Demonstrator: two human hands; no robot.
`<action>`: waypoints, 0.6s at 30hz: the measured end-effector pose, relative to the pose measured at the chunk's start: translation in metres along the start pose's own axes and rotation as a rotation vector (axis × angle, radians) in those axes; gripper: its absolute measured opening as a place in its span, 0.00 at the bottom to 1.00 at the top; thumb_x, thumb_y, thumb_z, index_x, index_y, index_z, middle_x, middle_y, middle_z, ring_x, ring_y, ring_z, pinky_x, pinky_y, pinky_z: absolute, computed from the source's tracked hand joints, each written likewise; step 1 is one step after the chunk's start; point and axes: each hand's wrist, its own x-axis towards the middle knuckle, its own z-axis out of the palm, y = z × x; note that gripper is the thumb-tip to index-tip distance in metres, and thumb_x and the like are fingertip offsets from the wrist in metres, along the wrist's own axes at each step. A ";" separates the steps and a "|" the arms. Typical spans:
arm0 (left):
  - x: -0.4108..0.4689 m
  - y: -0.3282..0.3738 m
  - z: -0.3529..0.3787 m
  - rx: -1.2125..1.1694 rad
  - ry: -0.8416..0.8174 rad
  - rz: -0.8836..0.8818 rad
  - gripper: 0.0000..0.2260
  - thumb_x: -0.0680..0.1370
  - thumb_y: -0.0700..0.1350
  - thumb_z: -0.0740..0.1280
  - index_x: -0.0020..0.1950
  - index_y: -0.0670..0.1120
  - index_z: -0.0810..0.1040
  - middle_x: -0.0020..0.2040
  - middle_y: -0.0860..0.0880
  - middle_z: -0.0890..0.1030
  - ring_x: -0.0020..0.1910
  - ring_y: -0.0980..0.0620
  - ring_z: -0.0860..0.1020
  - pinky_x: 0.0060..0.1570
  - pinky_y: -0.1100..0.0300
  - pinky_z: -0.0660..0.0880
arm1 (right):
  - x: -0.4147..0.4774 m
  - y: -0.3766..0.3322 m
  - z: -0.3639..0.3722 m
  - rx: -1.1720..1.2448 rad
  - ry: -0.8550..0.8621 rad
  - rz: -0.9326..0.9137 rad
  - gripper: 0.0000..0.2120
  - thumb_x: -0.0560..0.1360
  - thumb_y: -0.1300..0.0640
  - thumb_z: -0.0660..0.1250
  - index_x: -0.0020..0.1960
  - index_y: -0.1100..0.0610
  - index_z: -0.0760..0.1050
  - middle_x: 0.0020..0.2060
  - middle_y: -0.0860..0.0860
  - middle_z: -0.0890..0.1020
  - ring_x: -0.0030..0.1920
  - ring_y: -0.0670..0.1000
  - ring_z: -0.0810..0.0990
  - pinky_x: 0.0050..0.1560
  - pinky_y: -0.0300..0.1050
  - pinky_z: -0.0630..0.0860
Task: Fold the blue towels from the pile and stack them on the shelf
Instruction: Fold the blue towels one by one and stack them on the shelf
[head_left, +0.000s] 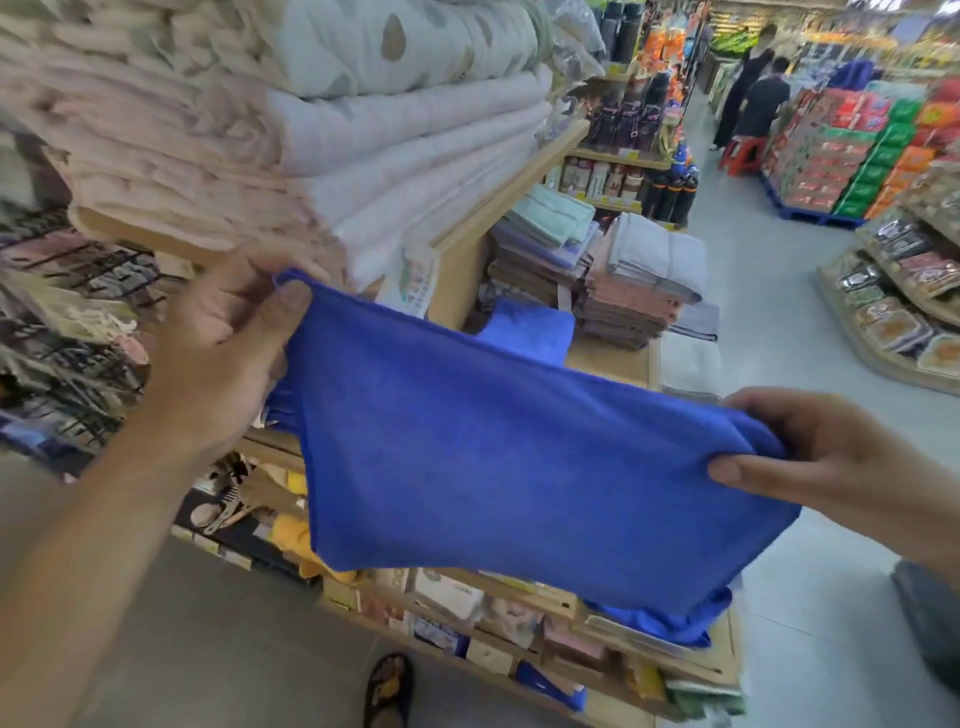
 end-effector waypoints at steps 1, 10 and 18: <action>-0.012 -0.012 -0.001 0.001 0.003 -0.074 0.07 0.79 0.54 0.71 0.53 0.54 0.82 0.42 0.57 0.82 0.35 0.61 0.78 0.32 0.68 0.74 | 0.001 0.013 0.011 -0.092 -0.005 0.102 0.32 0.63 0.29 0.78 0.50 0.57 0.83 0.39 0.59 0.83 0.38 0.54 0.81 0.38 0.49 0.76; -0.103 -0.134 -0.022 -0.023 0.174 -0.665 0.04 0.77 0.50 0.68 0.48 0.54 0.83 0.46 0.53 0.83 0.45 0.55 0.78 0.42 0.58 0.77 | 0.000 0.126 0.106 0.414 0.040 0.451 0.07 0.74 0.55 0.74 0.50 0.56 0.85 0.48 0.57 0.87 0.51 0.57 0.86 0.46 0.42 0.82; -0.092 -0.144 -0.020 -0.145 0.174 -0.714 0.05 0.76 0.49 0.69 0.49 0.53 0.83 0.48 0.51 0.83 0.46 0.56 0.81 0.40 0.57 0.82 | 0.021 0.133 0.127 0.571 0.370 0.402 0.14 0.67 0.49 0.80 0.48 0.56 0.84 0.48 0.60 0.85 0.49 0.60 0.84 0.48 0.53 0.83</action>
